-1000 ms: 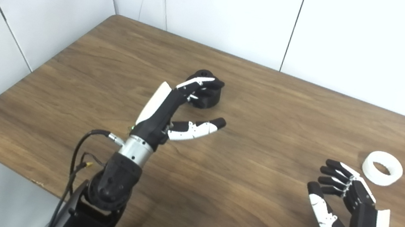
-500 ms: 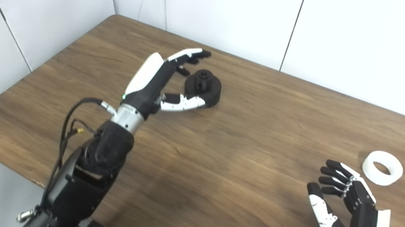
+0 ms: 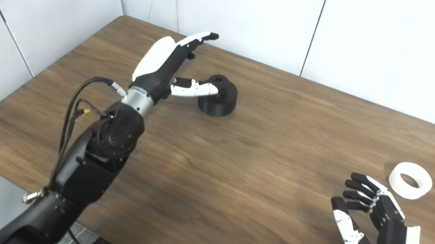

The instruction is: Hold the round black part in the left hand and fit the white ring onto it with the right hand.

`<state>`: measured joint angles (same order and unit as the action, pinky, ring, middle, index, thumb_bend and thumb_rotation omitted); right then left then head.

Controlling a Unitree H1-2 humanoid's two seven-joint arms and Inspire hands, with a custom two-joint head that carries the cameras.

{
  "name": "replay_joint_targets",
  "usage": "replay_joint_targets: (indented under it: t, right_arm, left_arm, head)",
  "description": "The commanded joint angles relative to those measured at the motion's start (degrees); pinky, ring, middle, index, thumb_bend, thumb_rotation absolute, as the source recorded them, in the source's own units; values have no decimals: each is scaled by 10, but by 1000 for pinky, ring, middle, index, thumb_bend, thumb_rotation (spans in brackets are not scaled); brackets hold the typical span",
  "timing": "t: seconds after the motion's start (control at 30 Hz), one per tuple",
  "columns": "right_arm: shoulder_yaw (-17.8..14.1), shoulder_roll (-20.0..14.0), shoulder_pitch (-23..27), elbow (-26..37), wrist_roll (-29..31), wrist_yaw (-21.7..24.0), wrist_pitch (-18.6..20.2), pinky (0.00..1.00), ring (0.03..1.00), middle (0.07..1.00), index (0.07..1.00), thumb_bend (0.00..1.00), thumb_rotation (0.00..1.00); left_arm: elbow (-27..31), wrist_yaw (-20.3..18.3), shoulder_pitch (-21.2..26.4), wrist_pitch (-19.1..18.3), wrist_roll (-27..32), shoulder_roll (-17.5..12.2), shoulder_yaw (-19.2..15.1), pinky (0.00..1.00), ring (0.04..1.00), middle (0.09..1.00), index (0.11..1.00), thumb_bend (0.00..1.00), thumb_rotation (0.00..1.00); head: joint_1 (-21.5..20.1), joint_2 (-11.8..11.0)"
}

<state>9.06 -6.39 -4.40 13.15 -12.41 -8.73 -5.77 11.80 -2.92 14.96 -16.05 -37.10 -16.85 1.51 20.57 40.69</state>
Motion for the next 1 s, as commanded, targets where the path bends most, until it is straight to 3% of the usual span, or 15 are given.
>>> replay_joint_targets:
  t: [0.0, 0.23, 0.33, 0.5, 0.77, 0.97]
  right_arm:
    - [-5, 24, -4, 9, 2, -1, -29, 538, 608, 663, 691, 550, 421]
    - [-5, 24, -6, 10, 0, -2, -29, 534, 602, 659, 692, 552, 427]
    - [-5, 23, -6, 10, -5, -3, -30, 538, 606, 661, 693, 551, 444]
    - [-6, 25, -8, 14, -8, -4, -26, 548, 616, 666, 693, 554, 438]
    - [-6, 24, -10, 19, -5, -1, -22, 549, 617, 671, 697, 558, 457]
    - [-7, 23, -11, 20, -8, -2, -23, 546, 616, 670, 696, 557, 463]
  left_arm:
    - [-4, 6, 33, -3, -25, -18, 5, 784, 922, 930, 873, 913, 525]
    - [-52, 7, 51, -7, -55, -39, 25, 965, 977, 953, 875, 948, 565]
    - [-77, 8, 60, -7, -72, -46, 37, 935, 984, 962, 870, 964, 557]
    - [-105, -5, 70, -23, -98, -57, 58, 968, 1000, 999, 883, 996, 544]
    - [-143, -53, 86, -62, -120, -67, 90, 985, 1000, 1000, 906, 1000, 584]
    - [-175, -51, 91, -62, -119, -68, 100, 996, 1000, 1000, 901, 1000, 611]
  head:
    - [0, 0]
    - [-2, 1]
    - [-4, 1]
    - [-6, 2]
    - [-9, 3]
    - [-10, 3]
